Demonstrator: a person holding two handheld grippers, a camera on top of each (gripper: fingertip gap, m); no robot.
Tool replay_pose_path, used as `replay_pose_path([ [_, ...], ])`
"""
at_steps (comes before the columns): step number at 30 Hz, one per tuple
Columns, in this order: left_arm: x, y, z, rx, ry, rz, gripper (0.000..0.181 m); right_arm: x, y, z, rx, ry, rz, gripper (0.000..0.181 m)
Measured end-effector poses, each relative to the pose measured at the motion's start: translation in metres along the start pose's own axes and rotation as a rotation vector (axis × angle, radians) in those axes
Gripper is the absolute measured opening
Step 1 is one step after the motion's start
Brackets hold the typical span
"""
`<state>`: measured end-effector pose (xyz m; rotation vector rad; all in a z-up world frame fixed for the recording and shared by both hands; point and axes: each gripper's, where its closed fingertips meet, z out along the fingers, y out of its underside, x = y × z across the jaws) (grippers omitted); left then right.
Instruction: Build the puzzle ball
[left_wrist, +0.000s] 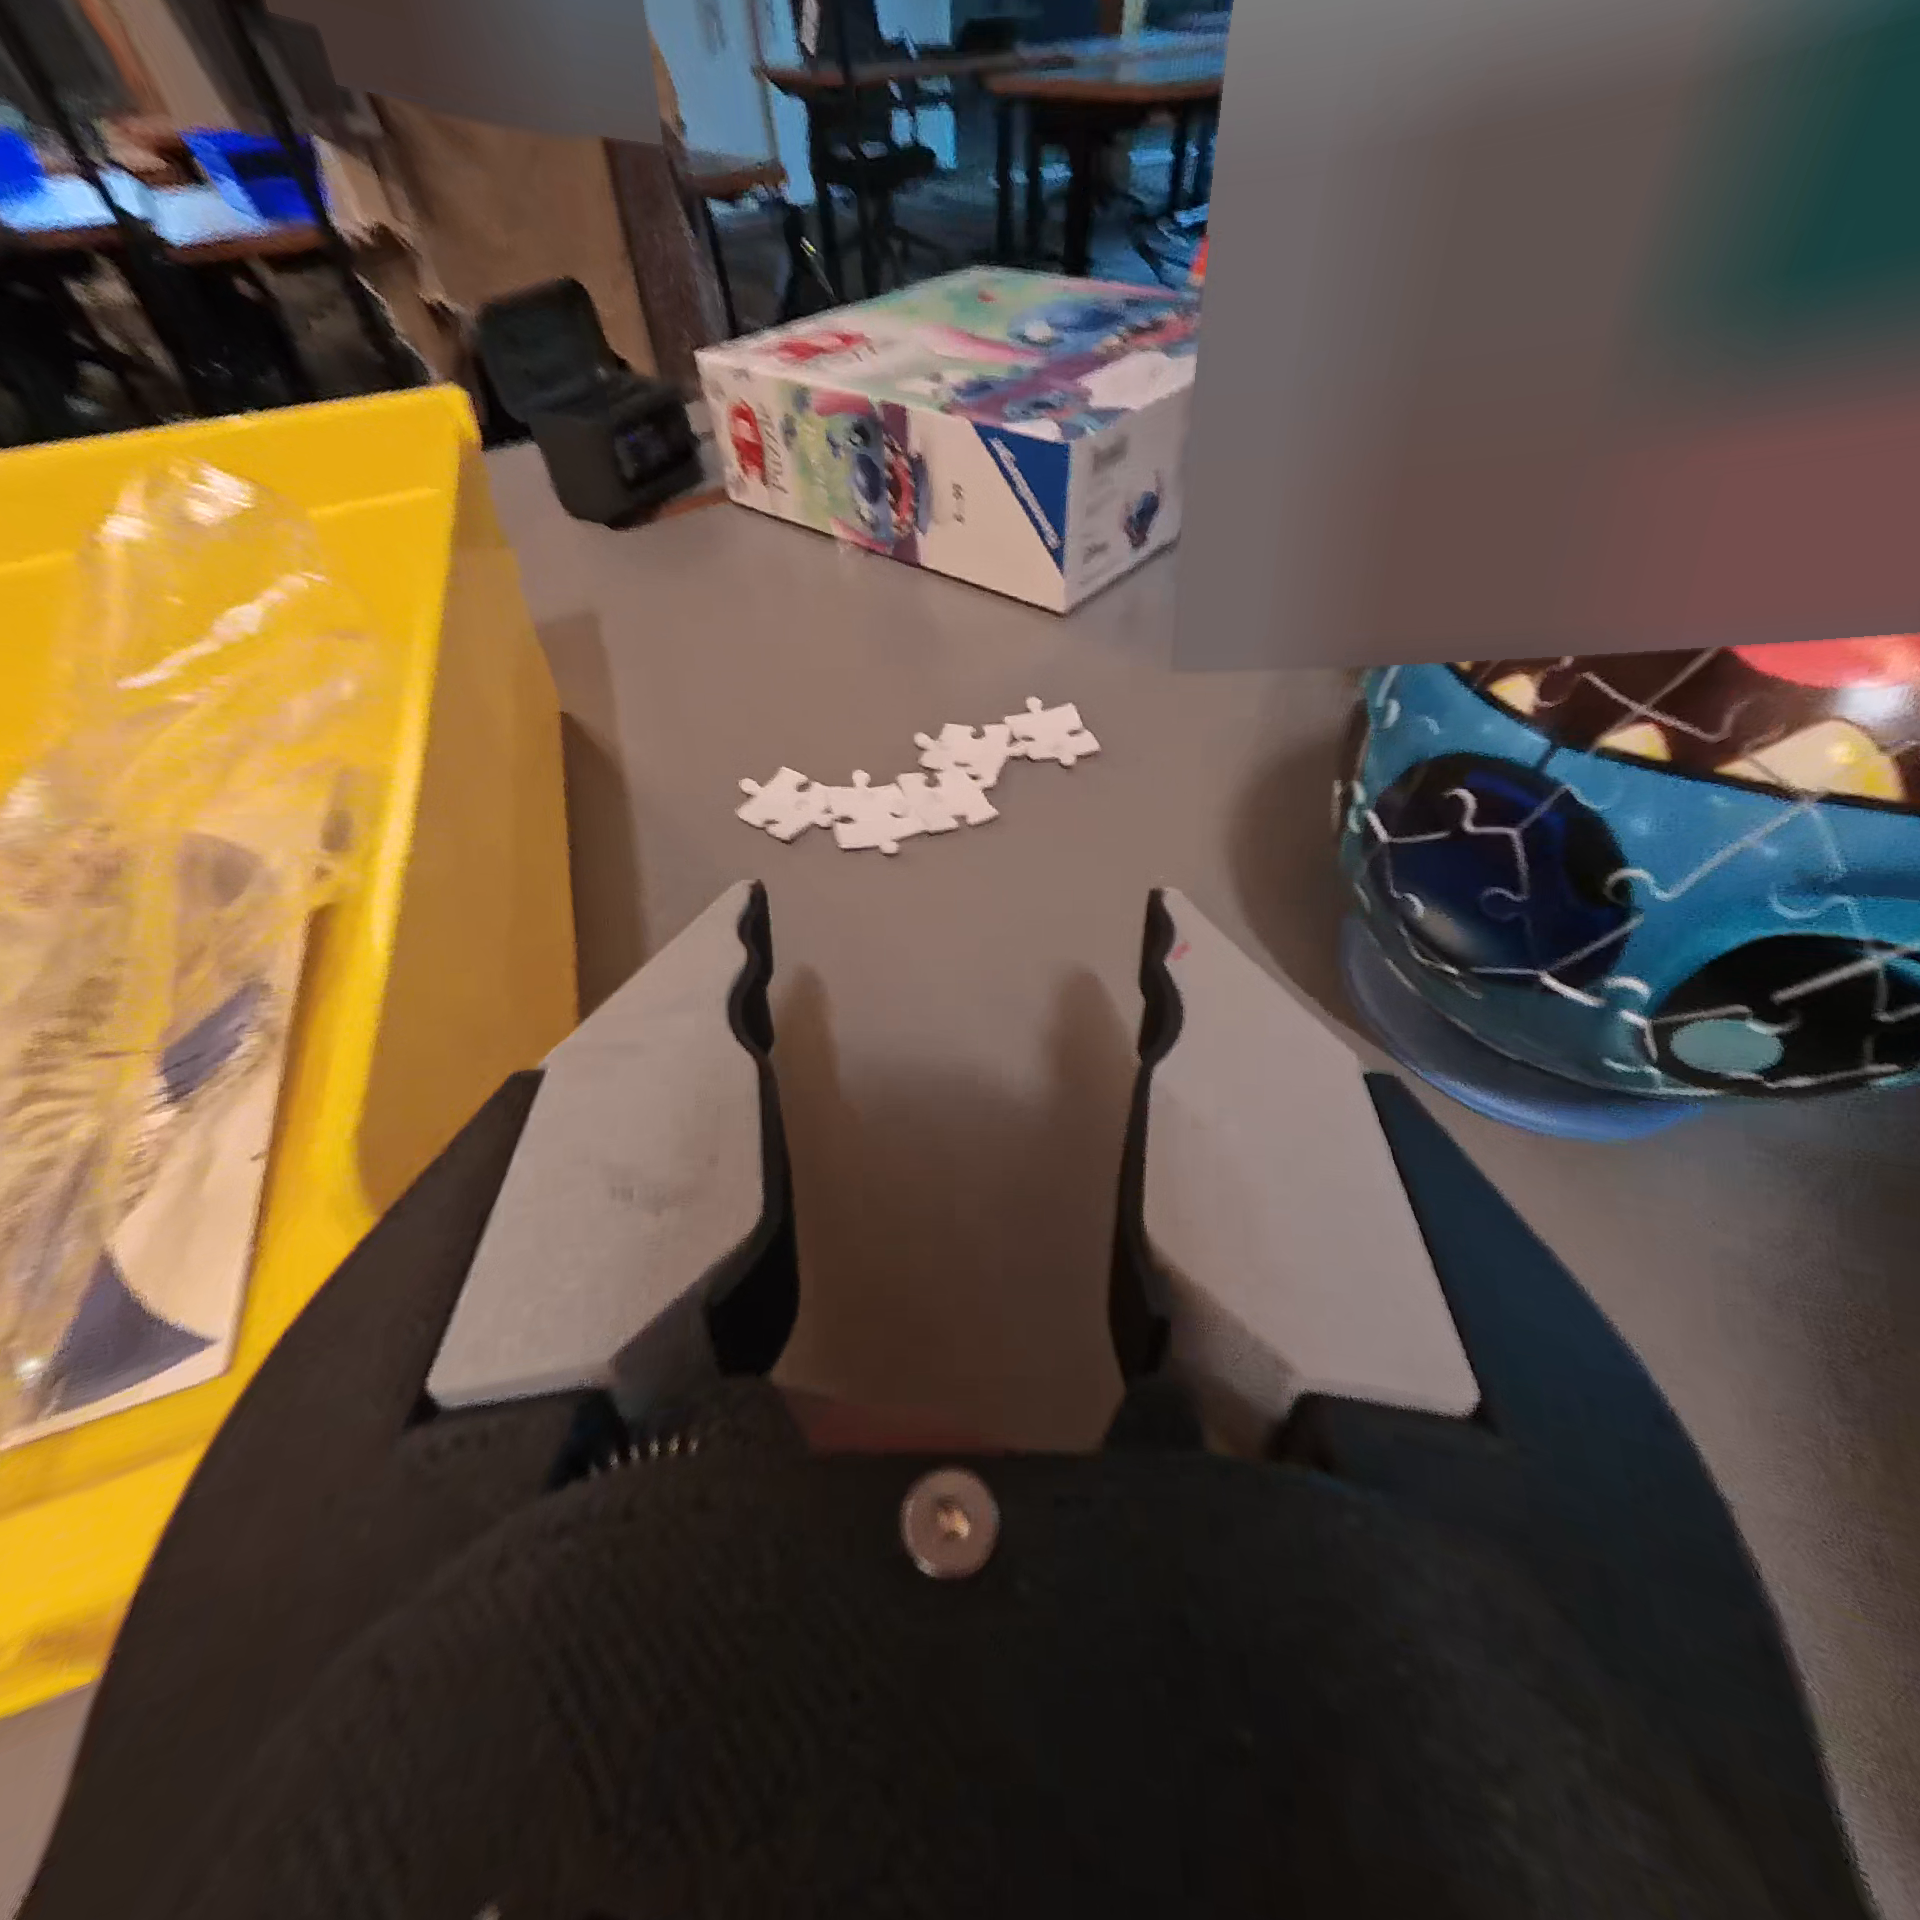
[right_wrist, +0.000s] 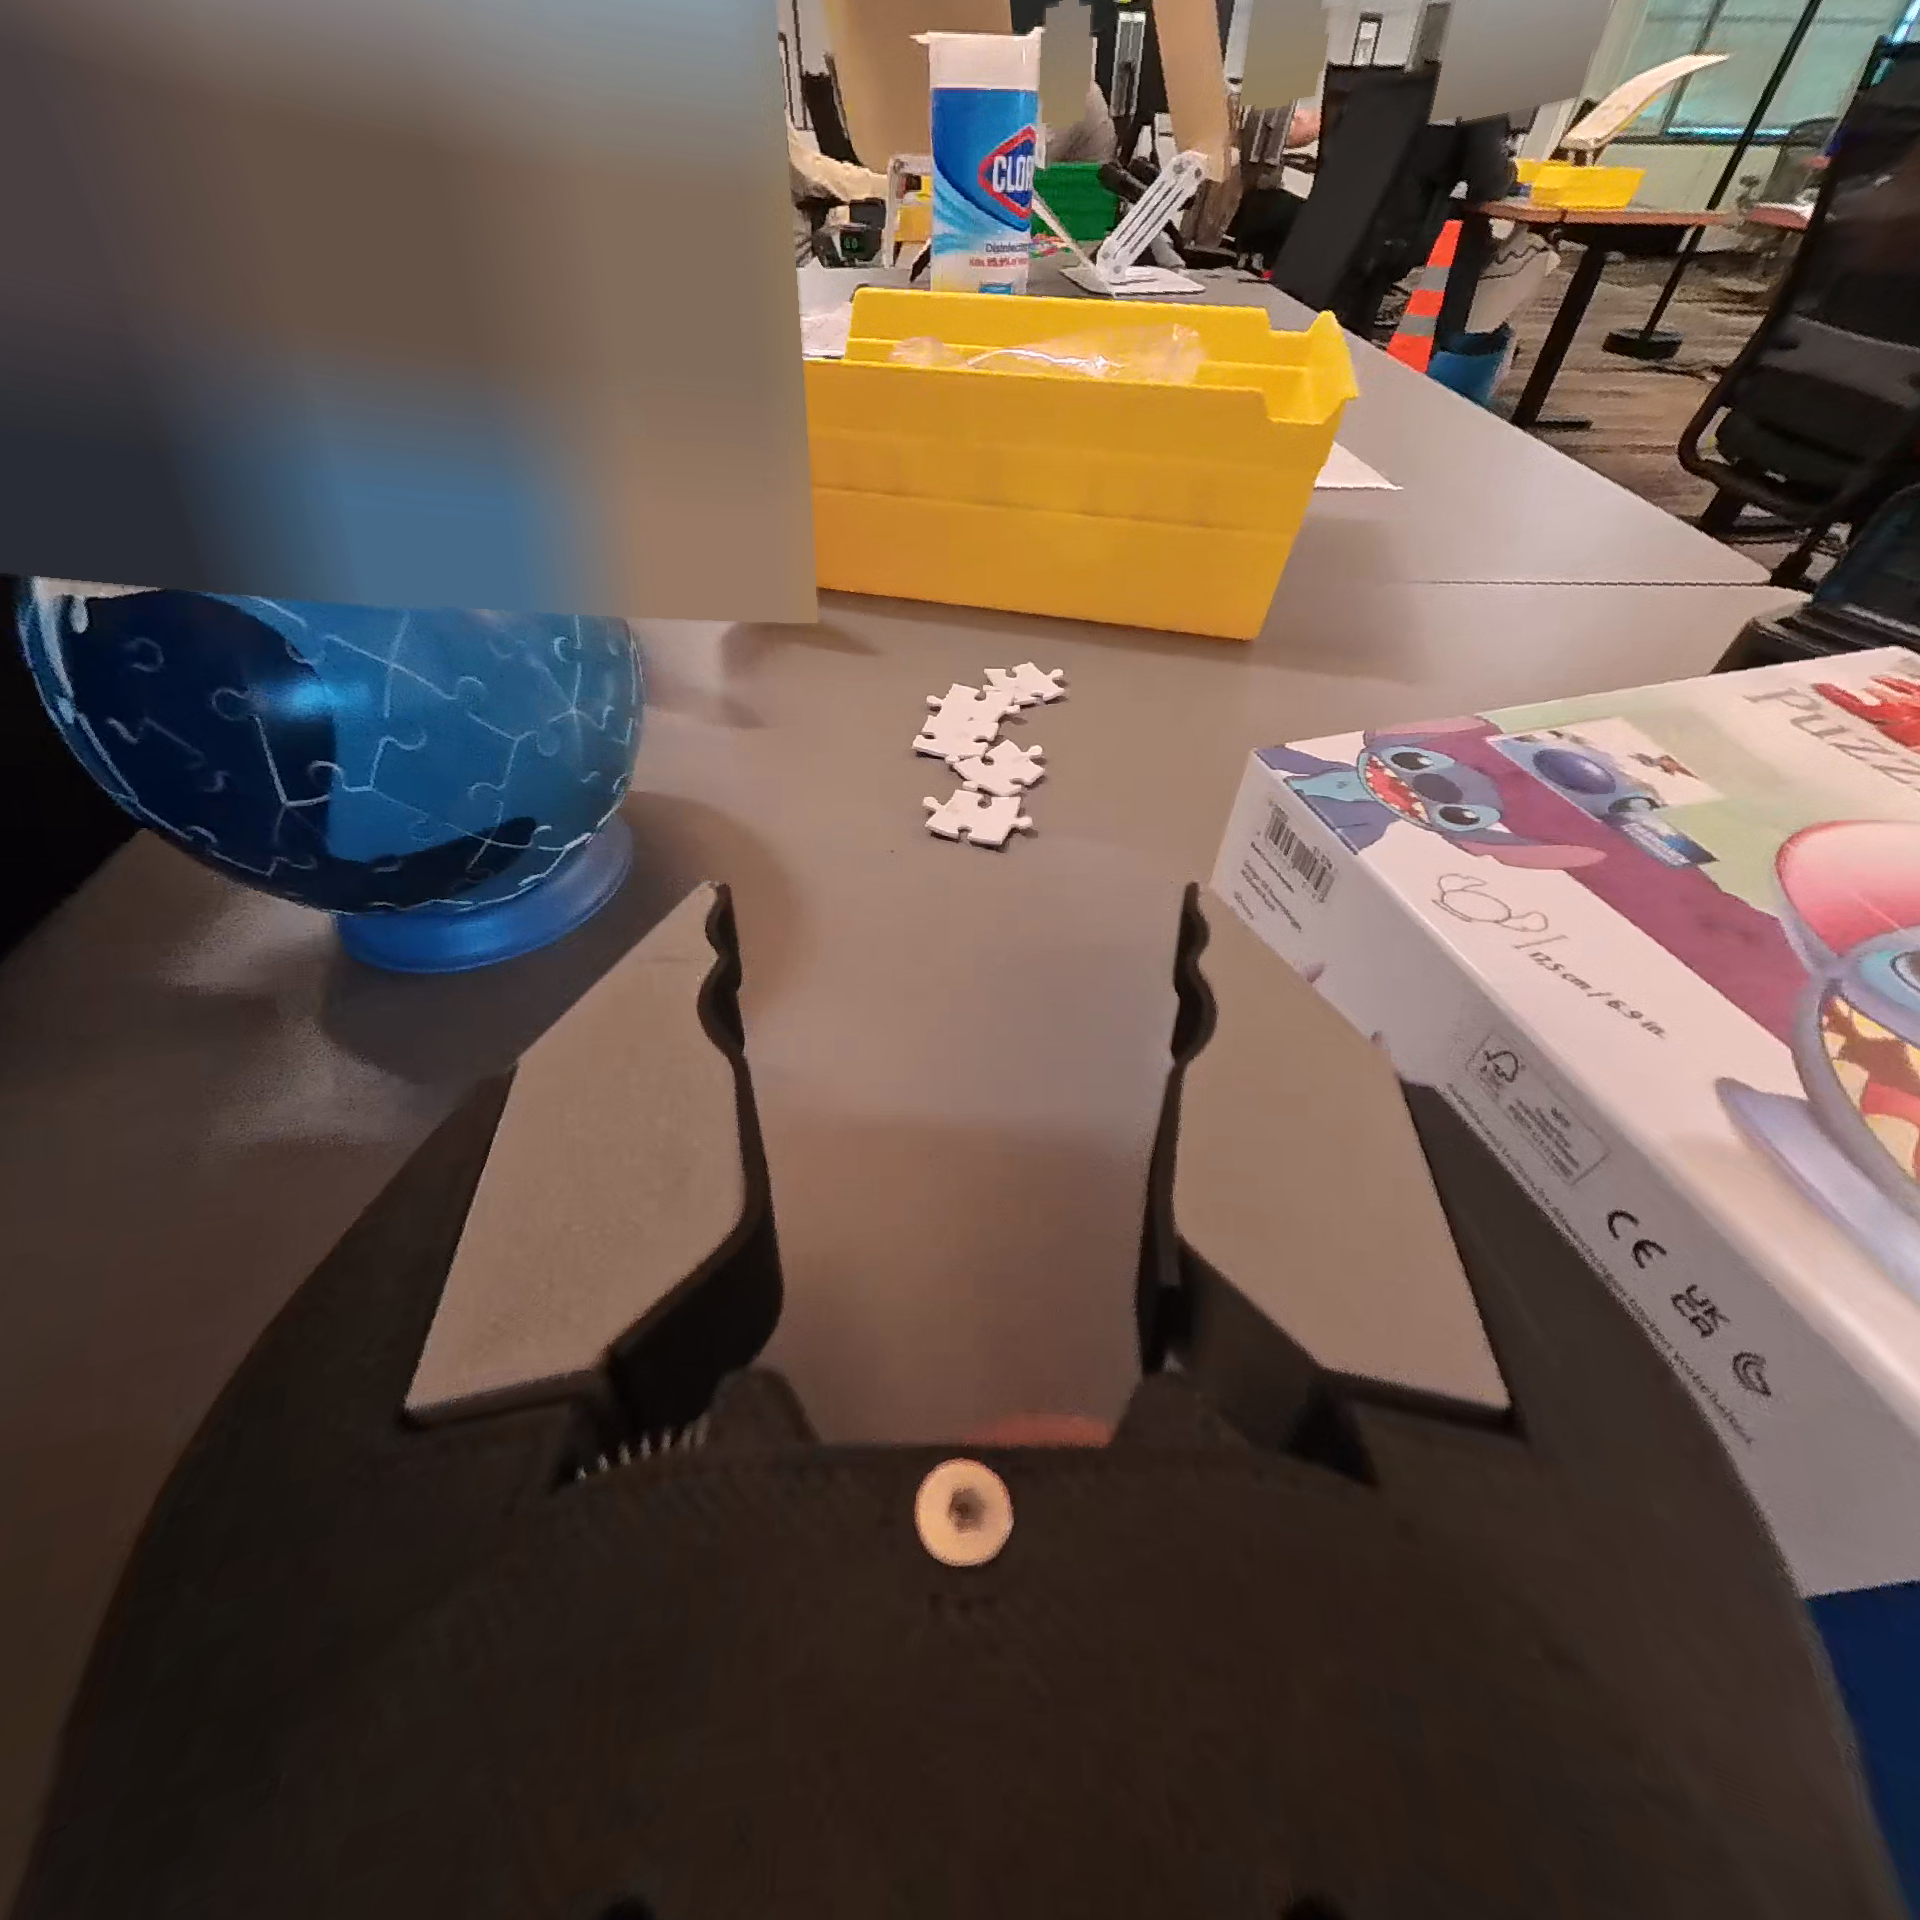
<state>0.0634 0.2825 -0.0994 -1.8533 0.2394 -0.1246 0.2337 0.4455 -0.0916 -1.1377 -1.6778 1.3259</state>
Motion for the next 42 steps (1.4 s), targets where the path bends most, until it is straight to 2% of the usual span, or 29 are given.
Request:
replay_pose_path([
  [5,0.011,0.0,0.015,-0.027,0.102,0.027,0.064,0.005,0.001,0.0,-0.002,0.017,0.041,0.086],
  [13,0.01,-0.006,0.019,0.008,0.143,0.006,0.059,0.002,0.017,0.013,-0.131,0.044,-0.04,0.085],
  [21,0.013,-0.004,0.02,-0.006,0.179,-0.006,0.064,0.008,0.026,0.015,-0.196,0.084,-0.063,0.085],
  [29,0.015,-0.004,0.021,-0.004,0.151,0.043,0.058,0.01,0.029,0.014,-0.215,0.11,-0.095,0.084],
  [35,0.016,-0.009,0.016,0.034,0.185,0.014,0.057,0.01,0.029,0.014,-0.214,0.102,-0.098,0.083],
  [42,0.015,-0.015,0.01,0.092,0.147,0.051,0.061,0.005,0.034,0.02,-0.253,0.091,-0.165,0.082],
])
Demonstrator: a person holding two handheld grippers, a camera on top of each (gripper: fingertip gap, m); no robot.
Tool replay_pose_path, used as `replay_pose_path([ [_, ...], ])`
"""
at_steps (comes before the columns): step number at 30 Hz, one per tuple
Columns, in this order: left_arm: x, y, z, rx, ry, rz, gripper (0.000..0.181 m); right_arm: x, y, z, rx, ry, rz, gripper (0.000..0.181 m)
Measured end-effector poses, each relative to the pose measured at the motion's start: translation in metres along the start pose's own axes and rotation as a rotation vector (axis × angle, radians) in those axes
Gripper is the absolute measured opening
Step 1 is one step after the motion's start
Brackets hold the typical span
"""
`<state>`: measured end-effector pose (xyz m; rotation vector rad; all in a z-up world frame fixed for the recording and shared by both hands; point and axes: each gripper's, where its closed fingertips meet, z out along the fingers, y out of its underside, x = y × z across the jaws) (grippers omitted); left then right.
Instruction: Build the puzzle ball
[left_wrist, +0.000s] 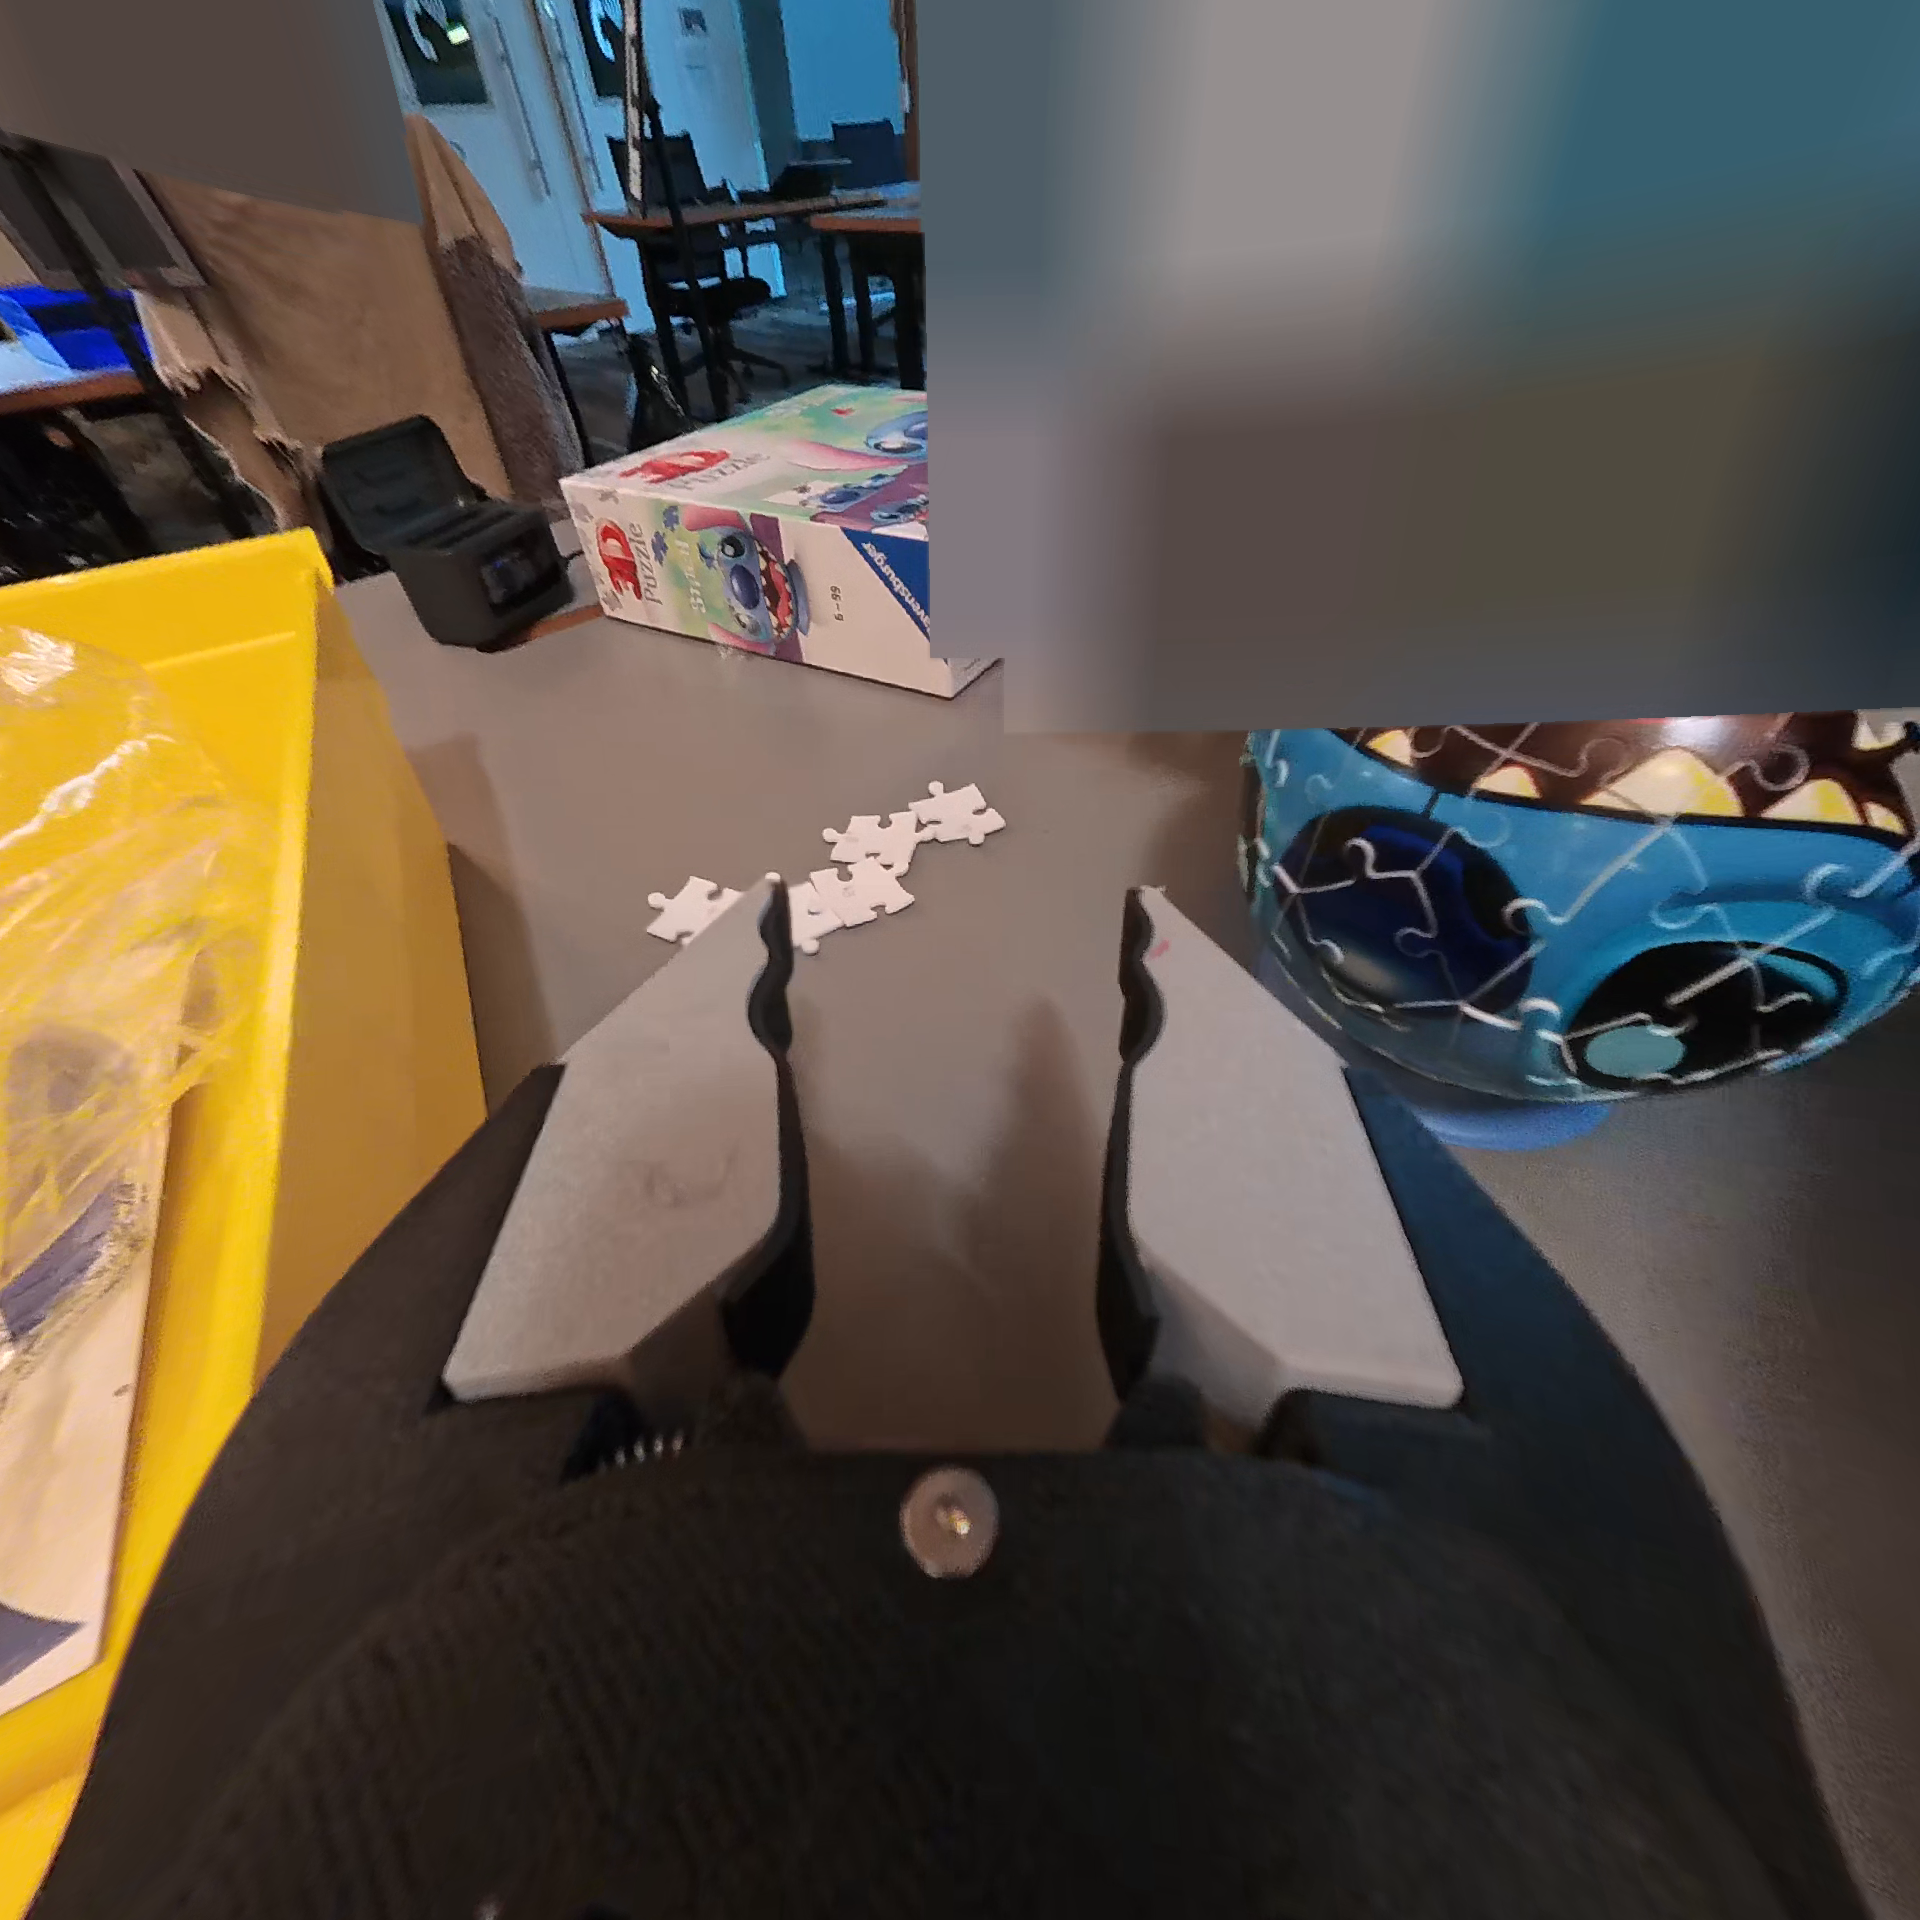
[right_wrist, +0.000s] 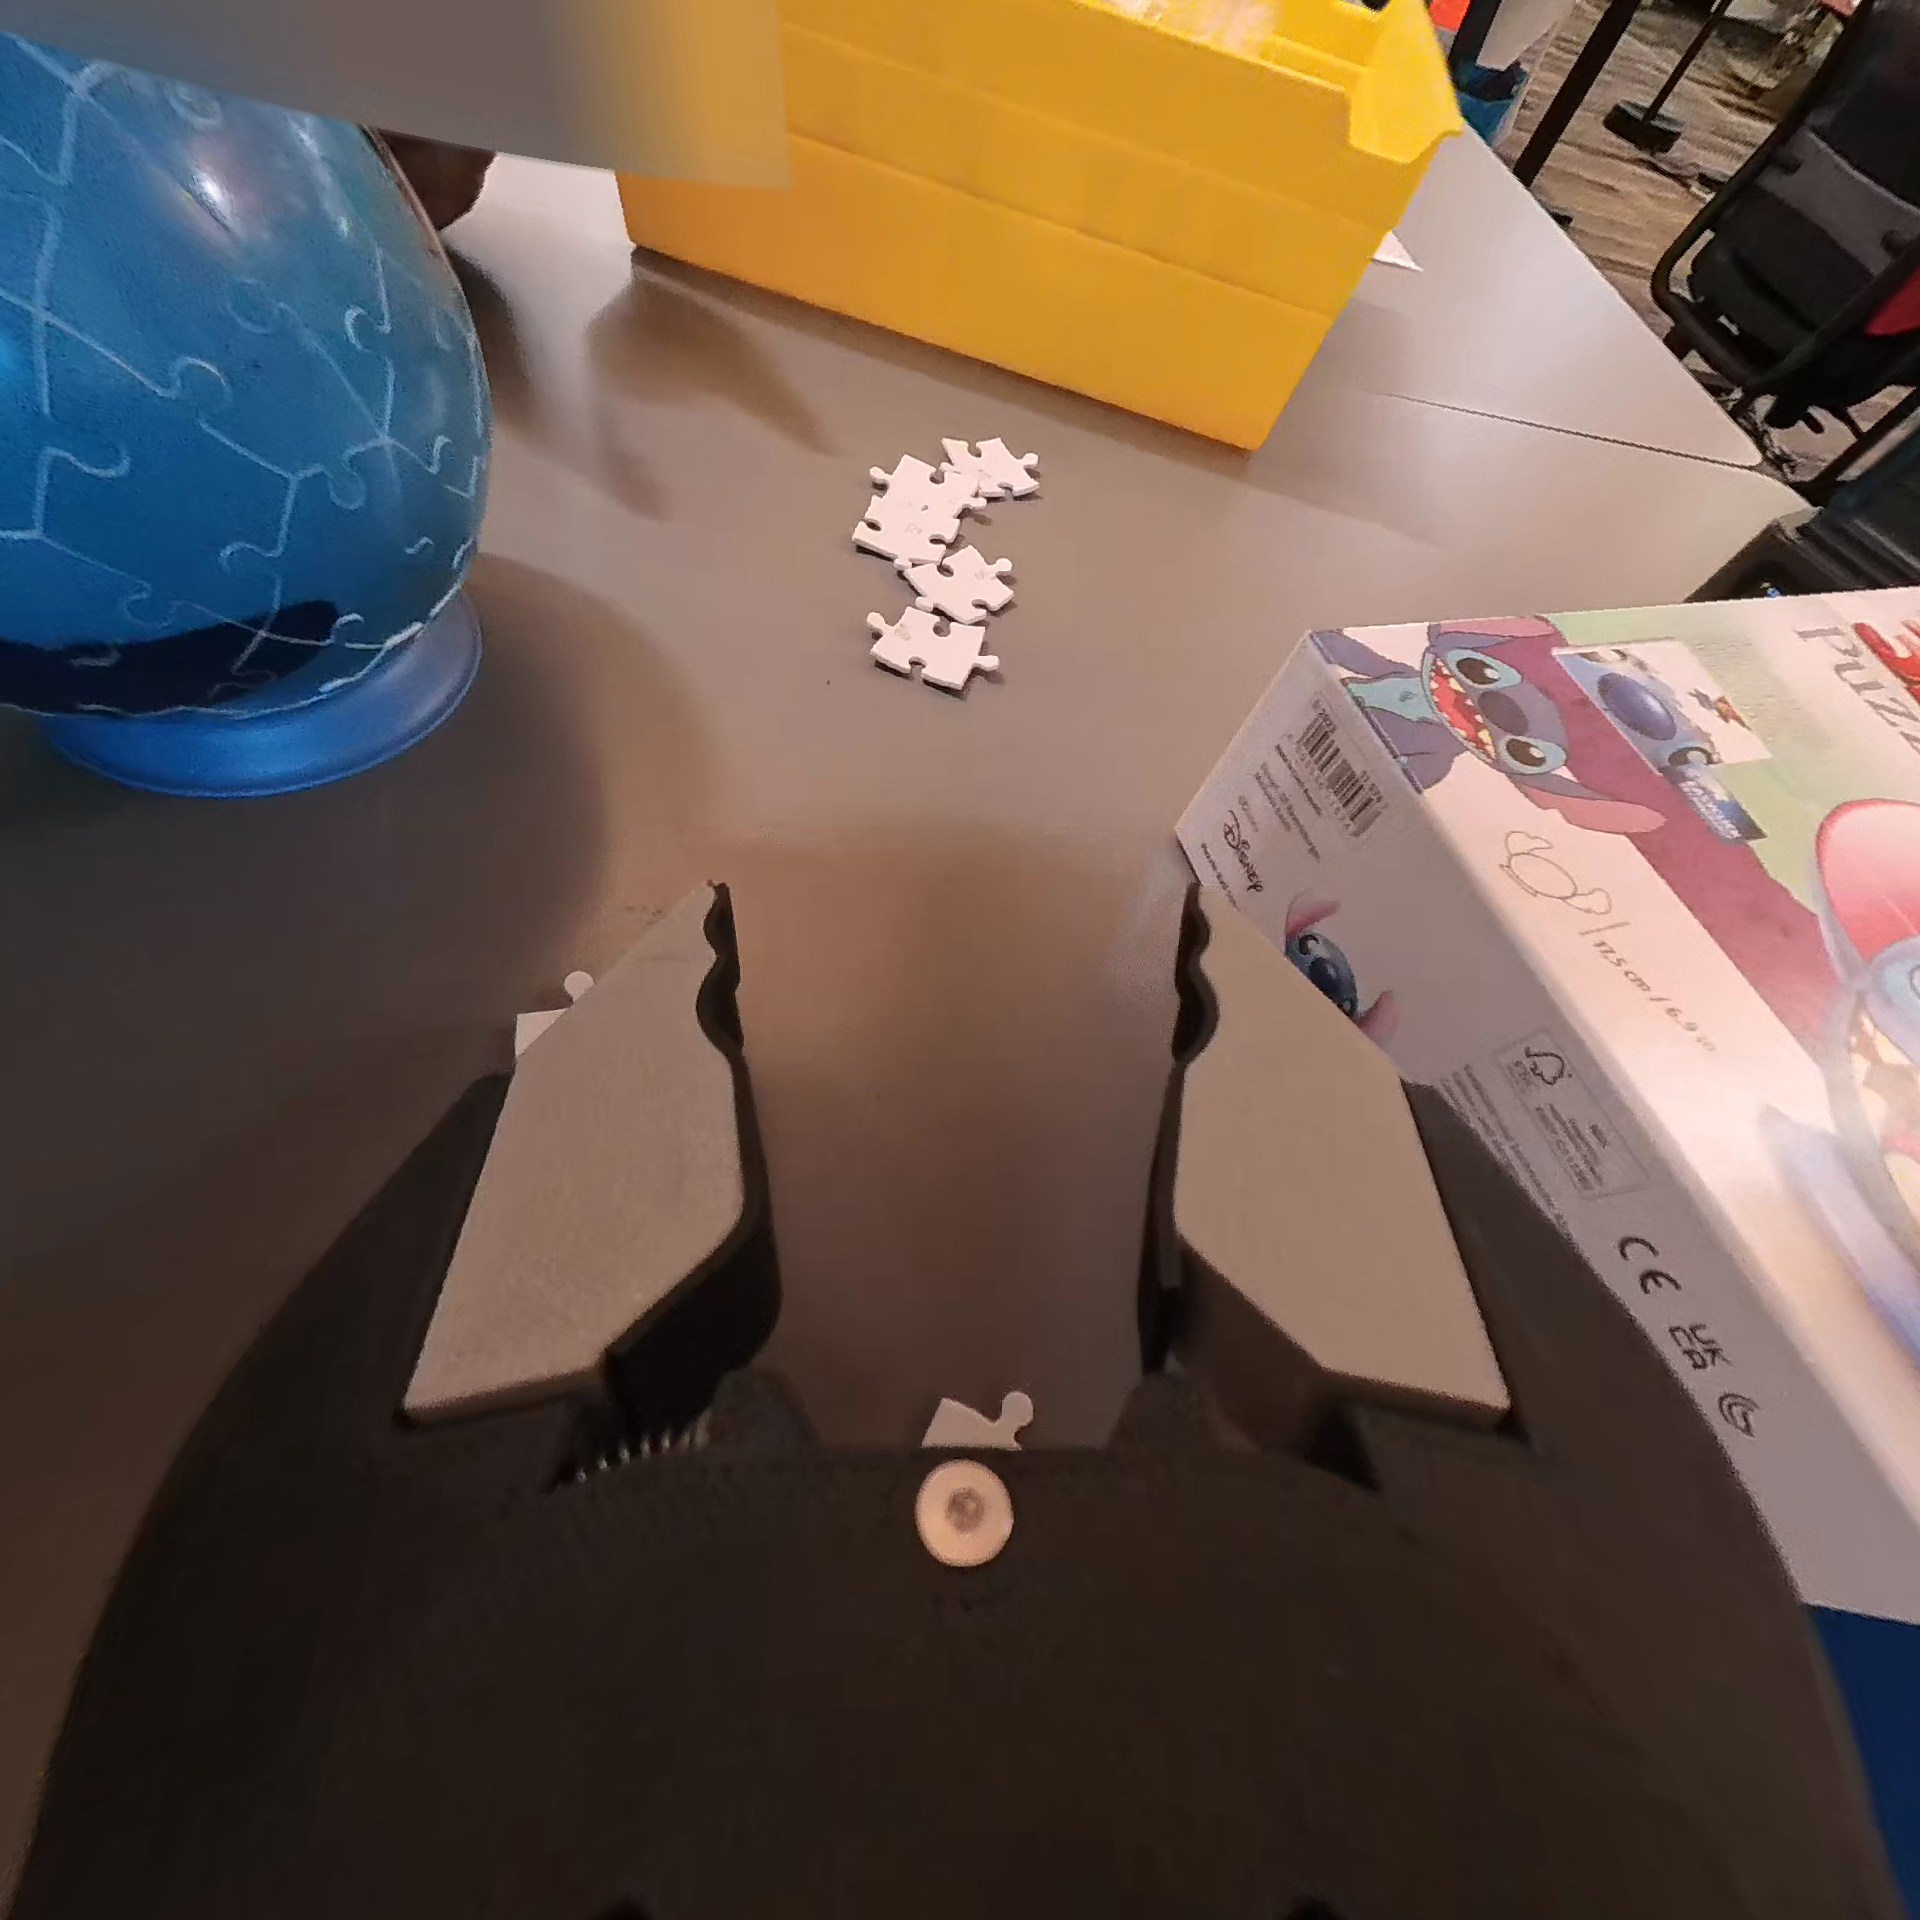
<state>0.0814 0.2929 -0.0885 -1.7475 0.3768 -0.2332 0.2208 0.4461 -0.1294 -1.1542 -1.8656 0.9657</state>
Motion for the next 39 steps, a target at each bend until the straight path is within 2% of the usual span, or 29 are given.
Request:
replay_pose_path([
  [9,0.009,-0.01,-0.015,0.094,-0.009,0.006,0.068,0.012,-0.008,-0.012,0.073,0.109,0.004,0.079],
  [12,0.013,-0.007,-0.017,0.066,-0.022,0.009,0.07,0.015,-0.008,-0.016,0.075,0.138,0.003,0.078],
  [16,0.03,0.007,-0.017,-0.033,0.025,0.002,0.081,0.011,-0.02,-0.024,0.106,0.179,-0.02,0.078],
  [22,0.059,0.018,-0.03,-0.105,0.091,0.06,0.088,-0.024,-0.07,-0.041,0.181,0.165,-0.07,0.071],
  [27,0.077,0.023,-0.042,-0.184,0.187,0.095,0.092,-0.065,-0.098,-0.045,0.111,0.141,-0.205,0.069],
  [32,0.089,-0.011,-0.046,-0.147,0.359,0.126,0.089,-0.09,-0.128,-0.044,0.061,0.182,-0.37,0.056],
  [36,0.088,-0.047,-0.04,-0.107,0.467,0.156,0.087,-0.103,-0.151,-0.039,0.054,0.18,-0.402,0.051],
  [39,0.092,-0.065,-0.031,-0.063,0.534,0.173,0.087,-0.107,-0.154,-0.03,0.005,0.188,-0.415,0.045],
])
